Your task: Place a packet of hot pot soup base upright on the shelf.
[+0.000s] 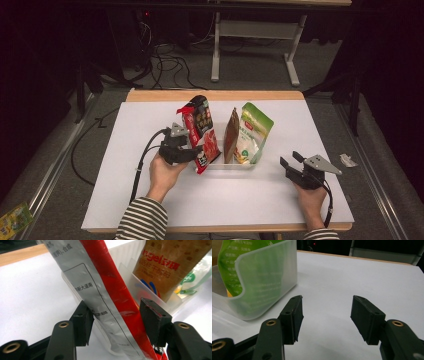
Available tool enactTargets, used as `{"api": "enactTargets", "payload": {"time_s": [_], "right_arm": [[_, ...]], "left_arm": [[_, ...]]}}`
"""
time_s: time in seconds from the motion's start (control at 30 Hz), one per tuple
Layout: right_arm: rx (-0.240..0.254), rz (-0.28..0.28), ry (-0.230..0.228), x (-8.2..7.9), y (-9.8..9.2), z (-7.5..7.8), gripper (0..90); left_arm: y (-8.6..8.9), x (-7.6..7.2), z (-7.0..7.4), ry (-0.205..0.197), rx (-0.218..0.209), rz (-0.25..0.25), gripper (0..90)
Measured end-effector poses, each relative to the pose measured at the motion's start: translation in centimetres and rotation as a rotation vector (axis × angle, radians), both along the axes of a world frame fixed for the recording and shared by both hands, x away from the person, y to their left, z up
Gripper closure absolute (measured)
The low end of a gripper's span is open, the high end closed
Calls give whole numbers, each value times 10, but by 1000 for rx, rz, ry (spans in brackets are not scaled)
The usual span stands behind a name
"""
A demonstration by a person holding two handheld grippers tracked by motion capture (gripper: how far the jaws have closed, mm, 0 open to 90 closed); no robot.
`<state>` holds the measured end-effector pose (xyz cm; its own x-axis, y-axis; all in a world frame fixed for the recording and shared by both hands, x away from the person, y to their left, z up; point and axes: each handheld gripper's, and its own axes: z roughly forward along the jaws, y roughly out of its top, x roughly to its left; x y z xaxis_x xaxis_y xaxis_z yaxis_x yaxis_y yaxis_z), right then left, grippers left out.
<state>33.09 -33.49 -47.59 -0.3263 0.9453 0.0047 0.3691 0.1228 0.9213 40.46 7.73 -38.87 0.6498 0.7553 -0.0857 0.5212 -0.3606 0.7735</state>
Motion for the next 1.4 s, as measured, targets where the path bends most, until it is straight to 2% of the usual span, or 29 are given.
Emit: {"api": "enactTargets", "payload": {"time_s": [0.23,0.4,0.63,0.8,0.9,1.03,1.13,1.17,1.3,1.4], "right_arm": [[10,-1,1,0,0,0,427],[6,1,2,0,0,0,426],[9,1,0,0,0,0,425],[8,2,3,0,0,0,425],[5,1,2,0,0,0,425],[4,1,2,0,0,0,425],[3,1,2,0,0,0,425],[3,1,2,0,0,0,425],[2,0,3,0,0,0,426],[4,0,3,0,0,0,425]], "left_arm": [[1,-1,-1,5,21,-3,460],[8,-9,0,22,28,-8,446],[13,-22,2,20,36,-22,430],[18,-30,3,31,59,-50,472],[20,-33,1,56,50,-54,503],[18,-36,-2,65,49,-57,504],[15,-38,-4,73,52,-74,515],[13,-39,-5,77,55,-88,544],[10,-36,-7,94,68,-99,592],[8,-34,-7,102,67,-85,610]]}}
